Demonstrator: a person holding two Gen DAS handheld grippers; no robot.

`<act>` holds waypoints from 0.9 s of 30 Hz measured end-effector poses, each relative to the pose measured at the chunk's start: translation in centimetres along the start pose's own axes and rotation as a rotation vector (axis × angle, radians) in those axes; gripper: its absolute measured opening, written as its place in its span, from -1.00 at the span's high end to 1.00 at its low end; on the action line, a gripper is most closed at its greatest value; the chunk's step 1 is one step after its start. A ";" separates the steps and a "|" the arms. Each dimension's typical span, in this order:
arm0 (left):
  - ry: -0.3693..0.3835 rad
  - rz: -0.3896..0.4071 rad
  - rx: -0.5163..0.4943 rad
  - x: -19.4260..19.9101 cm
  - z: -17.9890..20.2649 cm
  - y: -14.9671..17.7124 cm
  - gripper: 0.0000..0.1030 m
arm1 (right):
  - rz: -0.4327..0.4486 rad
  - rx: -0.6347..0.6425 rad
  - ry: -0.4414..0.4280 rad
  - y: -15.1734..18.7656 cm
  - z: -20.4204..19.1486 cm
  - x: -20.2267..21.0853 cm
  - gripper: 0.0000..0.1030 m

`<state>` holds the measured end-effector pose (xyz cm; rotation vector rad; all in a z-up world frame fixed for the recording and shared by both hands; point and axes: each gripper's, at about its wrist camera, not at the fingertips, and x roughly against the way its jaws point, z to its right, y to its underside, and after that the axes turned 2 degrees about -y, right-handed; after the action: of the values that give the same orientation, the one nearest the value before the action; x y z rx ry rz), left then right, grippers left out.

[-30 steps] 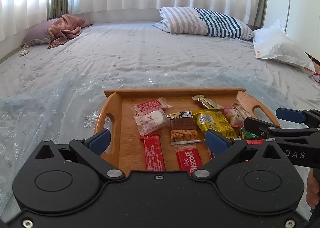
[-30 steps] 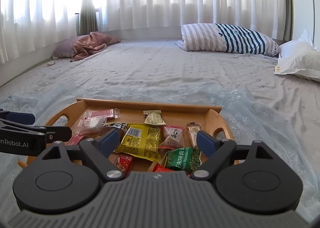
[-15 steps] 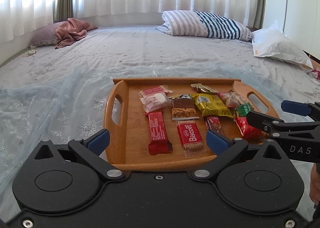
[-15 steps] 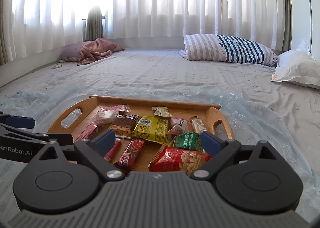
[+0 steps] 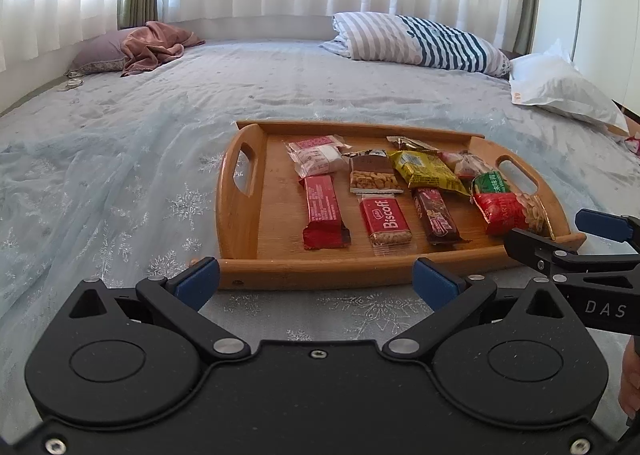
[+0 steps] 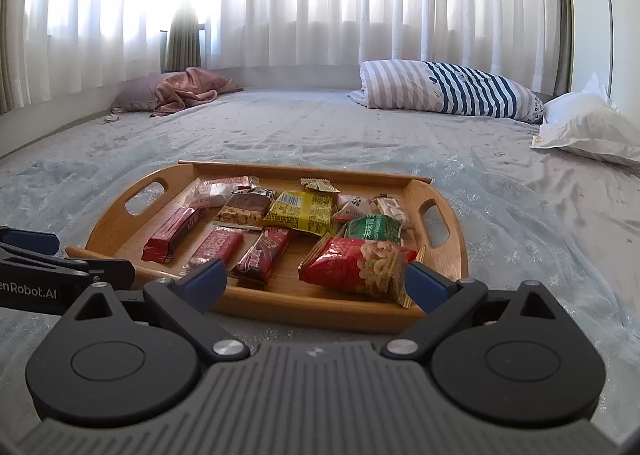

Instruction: Organize snacks

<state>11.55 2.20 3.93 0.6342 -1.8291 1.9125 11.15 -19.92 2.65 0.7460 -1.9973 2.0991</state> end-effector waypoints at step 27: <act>-0.058 -0.042 -0.020 -3.3 0.3 3.6 -1.00 | -0.115 -0.036 0.030 4.4 0.4 -2.4 -1.00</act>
<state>12.10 1.76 -0.95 0.7225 -1.8526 1.8643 11.42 -20.23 -2.39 0.7979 -1.9234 1.9933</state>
